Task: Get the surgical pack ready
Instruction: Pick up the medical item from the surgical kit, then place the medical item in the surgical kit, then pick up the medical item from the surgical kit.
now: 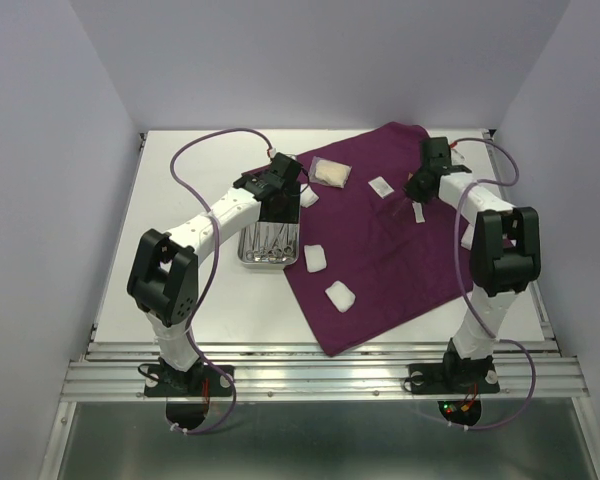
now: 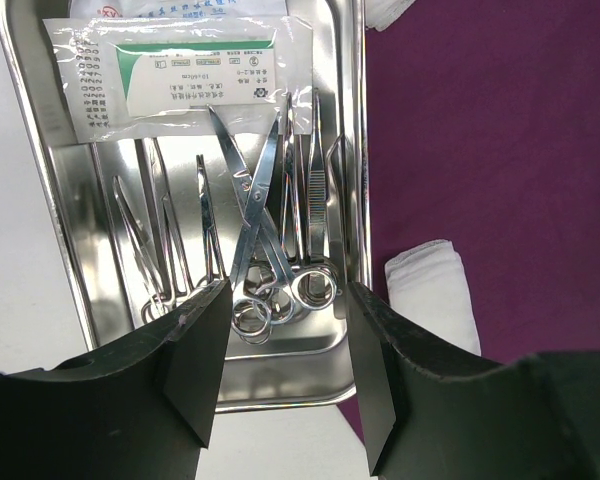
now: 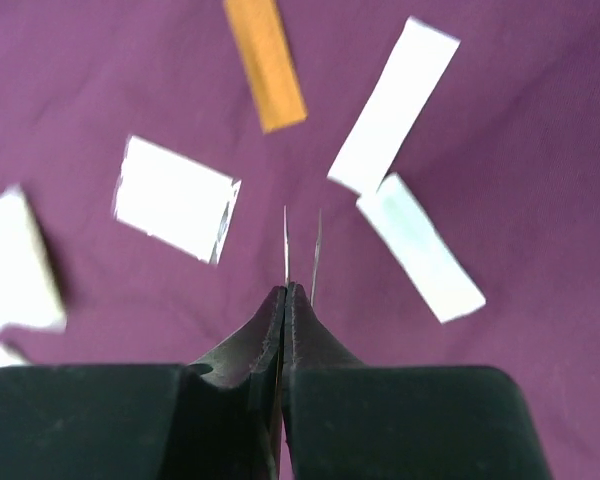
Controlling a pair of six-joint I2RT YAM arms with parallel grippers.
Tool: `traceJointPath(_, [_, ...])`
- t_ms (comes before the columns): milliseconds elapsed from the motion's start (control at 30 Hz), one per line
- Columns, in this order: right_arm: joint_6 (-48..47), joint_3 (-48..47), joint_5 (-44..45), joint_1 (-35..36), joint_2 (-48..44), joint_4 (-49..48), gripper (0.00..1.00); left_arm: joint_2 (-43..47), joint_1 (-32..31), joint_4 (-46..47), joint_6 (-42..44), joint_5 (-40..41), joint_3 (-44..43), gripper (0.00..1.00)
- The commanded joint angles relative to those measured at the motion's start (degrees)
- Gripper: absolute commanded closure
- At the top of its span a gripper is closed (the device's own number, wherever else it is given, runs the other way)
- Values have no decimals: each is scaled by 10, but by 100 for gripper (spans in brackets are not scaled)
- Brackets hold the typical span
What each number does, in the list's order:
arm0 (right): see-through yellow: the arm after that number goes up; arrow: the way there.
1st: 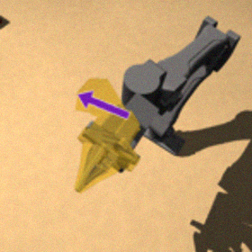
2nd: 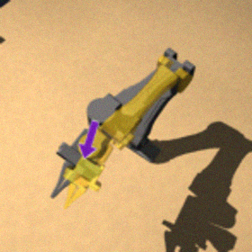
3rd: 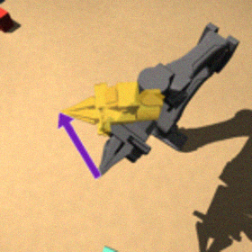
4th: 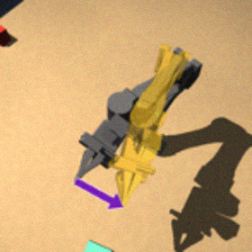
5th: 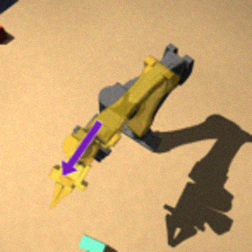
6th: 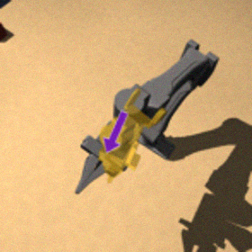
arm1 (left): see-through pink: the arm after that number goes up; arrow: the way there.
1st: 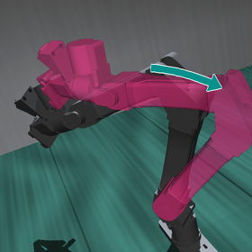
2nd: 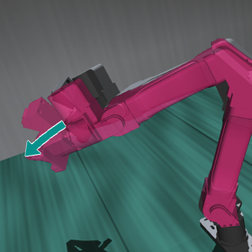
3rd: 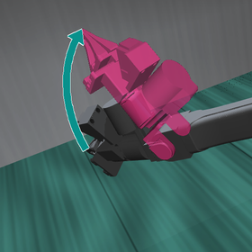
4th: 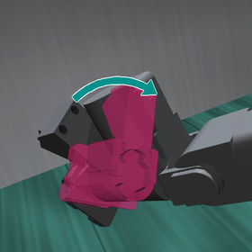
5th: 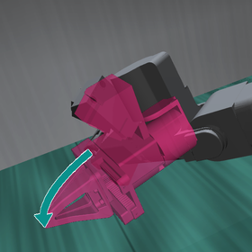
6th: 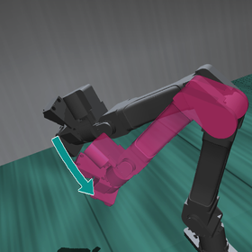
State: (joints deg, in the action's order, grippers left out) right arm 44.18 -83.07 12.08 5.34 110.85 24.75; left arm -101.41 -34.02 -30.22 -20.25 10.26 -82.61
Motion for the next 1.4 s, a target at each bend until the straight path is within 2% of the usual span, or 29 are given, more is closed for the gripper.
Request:
traceJointPath(0, [-26, 41, -49, 17, -43, -58, 99, 28, 0, -3, 3, 1, -20, 40])
traceJointPath(100, [-48, 72, -113, 47, -56, -94, 99, 26, 1, -3, 0, -9, -26, 40])
traceJointPath(233, [-77, 82, -134, 119, -40, -98, 99, 25, -2, -3, -9, -20, -32, 37])
traceJointPath(367, [-77, 101, -143, 140, -27, -103, 96, 16, -15, -9, -22, -26, -40, 36])
traceJointPath(400, [-79, 106, -143, 140, -29, -103, 91, 14, -18, -12, -24, -26, -41, 36])
traceJointPath(433, [-81, 115, -143, 140, -34, -103, 77, 9, -23, -14, -26, -25, -45, 35])
traceJointPath(500, [-89, 124, -130, 140, -55, -96, 61, 1, -35, -19, -31, -26, -55, 35])
traceJointPath(533, [-90, 127, -101, 140, -62, -89, 50, -9, -39, -20, -33, -26, -61, 35])
traceJointPath(700, [-103, 161, -9, 120, -135, -71, 45, -57, -77, -23, -32, -54, -111, 35])
traceJointPath(867, [-107, 215, -9, 16, -208, -68, 44, -121, -104, -26, -42, -67, -165, 37])
traceJointPath(967, [-115, 241, -7, -20, -233, -60, 44, -185, -128, -44, -47, -65, -241, 39])
traceJointPath(1100, [-117, 269, -12, -25, -253, -58, 44, -263, -137, -68, -55, -37, -301, 43])
traceJointPath(1367, [-115, 275, -16, -25, -245, -52, 43, -358, -137, -106, -43, -7, -418, 48])
